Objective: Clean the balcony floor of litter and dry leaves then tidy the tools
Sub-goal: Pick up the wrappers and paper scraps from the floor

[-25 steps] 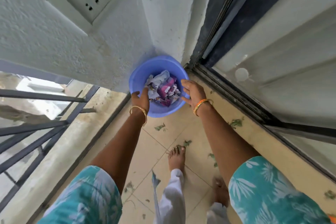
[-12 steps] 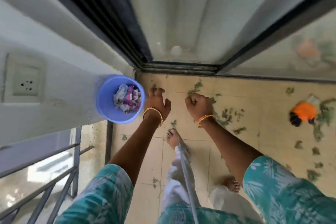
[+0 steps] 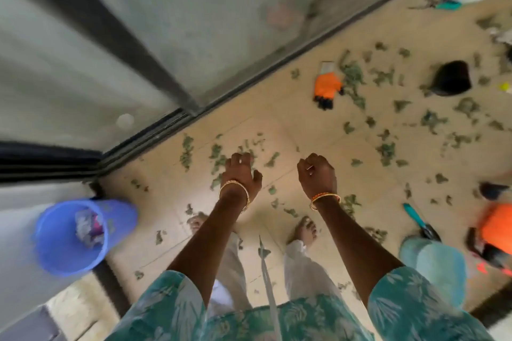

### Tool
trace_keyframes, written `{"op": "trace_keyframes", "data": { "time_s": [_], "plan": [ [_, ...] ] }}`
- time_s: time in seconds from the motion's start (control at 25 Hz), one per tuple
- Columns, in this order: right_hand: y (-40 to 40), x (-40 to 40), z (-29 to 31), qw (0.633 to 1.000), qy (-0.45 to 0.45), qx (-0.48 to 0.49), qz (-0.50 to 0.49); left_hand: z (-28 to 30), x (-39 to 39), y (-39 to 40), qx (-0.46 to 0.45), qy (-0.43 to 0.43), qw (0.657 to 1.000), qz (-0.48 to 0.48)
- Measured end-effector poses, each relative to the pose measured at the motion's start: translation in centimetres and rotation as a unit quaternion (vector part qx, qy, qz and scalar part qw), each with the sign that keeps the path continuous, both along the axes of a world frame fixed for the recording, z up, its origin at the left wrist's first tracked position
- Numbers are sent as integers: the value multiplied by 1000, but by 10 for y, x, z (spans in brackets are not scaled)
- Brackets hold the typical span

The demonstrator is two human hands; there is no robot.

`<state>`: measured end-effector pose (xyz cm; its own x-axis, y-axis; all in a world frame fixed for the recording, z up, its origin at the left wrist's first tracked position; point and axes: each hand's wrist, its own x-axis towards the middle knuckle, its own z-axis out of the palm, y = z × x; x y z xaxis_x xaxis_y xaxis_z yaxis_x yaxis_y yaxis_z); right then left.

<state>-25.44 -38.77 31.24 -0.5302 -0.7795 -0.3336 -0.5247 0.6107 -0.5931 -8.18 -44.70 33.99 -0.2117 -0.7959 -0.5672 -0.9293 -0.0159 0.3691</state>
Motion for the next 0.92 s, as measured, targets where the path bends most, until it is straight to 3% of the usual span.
{"op": "trace_keyframes", "data": {
  "time_s": [0.16,0.32,0.56,0.92],
  "plan": [
    [44,-103,4,994,-37,5,-98,-1,-123,20,-7,-51,986,-158],
    [85,-198,18,983,-9,-6,-184,4,-237,43,-12,-68,957,-282],
    [111,-317,23,958,60,21,-280,10,-383,44,-27,-41,918,-394],
    [76,-479,-3,926,132,14,-353,-1,-585,-19,-55,-24,852,-519]
  ]
}}
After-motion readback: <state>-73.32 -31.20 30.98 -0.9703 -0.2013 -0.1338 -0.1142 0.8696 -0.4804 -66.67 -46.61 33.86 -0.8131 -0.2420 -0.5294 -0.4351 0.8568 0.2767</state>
